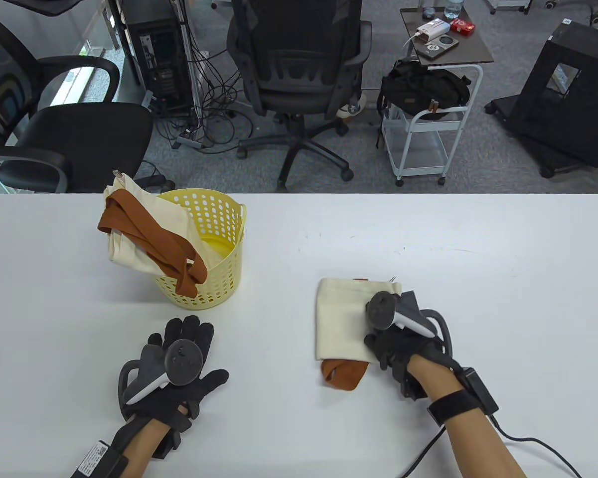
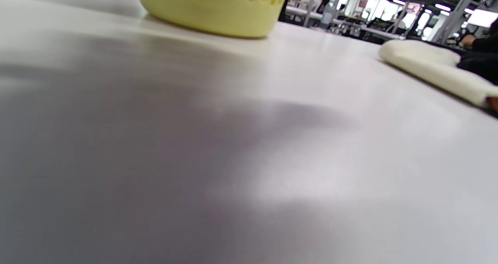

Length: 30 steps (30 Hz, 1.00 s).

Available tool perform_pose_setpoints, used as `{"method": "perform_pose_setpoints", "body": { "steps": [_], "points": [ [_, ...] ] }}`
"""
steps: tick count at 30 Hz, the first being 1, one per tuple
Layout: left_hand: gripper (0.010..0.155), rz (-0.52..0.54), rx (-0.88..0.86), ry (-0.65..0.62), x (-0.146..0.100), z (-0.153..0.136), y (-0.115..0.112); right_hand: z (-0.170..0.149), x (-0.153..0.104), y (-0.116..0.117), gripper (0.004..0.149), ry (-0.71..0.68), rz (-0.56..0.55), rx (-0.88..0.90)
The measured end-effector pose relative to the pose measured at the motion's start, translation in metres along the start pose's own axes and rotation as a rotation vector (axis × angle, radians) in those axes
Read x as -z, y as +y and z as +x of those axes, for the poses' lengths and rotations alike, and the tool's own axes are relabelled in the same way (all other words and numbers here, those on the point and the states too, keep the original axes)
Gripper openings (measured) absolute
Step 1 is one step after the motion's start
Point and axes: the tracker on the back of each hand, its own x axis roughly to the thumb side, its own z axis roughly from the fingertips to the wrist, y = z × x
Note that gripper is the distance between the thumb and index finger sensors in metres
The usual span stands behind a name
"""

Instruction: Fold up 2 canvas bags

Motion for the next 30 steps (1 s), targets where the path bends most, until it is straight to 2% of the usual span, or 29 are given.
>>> {"method": "perform_pose_setpoints", "body": {
  "steps": [3, 6, 8, 12, 19, 27, 30],
  "points": [
    [0.092, -0.008, -0.004, 0.010, 0.000, -0.004, 0.000, -0.048, 0.032, -0.024, 0.071, 0.123, 0.015, 0.117],
    [0.092, -0.025, -0.033, 0.016, 0.000, -0.007, 0.002, -0.095, 0.061, -0.044, 0.072, 0.178, 0.004, 0.228],
    [0.092, -0.013, -0.046, 0.022, 0.001, -0.010, 0.002, -0.120, 0.075, -0.056, 0.073, 0.243, 0.006, 0.259],
    [0.092, -0.025, -0.037, 0.030, 0.002, -0.013, 0.003, -0.149, 0.094, -0.073, 0.073, 0.306, 0.023, 0.307],
    [0.092, -0.008, -0.031, 0.028, 0.000, -0.015, 0.005, -0.163, 0.106, -0.077, 0.073, 0.314, 0.007, 0.367],
    [0.092, -0.016, -0.004, 0.014, -0.001, -0.008, 0.003, -0.163, 0.104, -0.076, 0.073, 0.321, -0.021, 0.350],
    [0.092, -0.014, 0.001, 0.026, -0.001, -0.010, 0.004, -0.155, 0.099, -0.079, 0.072, 0.349, -0.031, 0.238]
  ]
}}
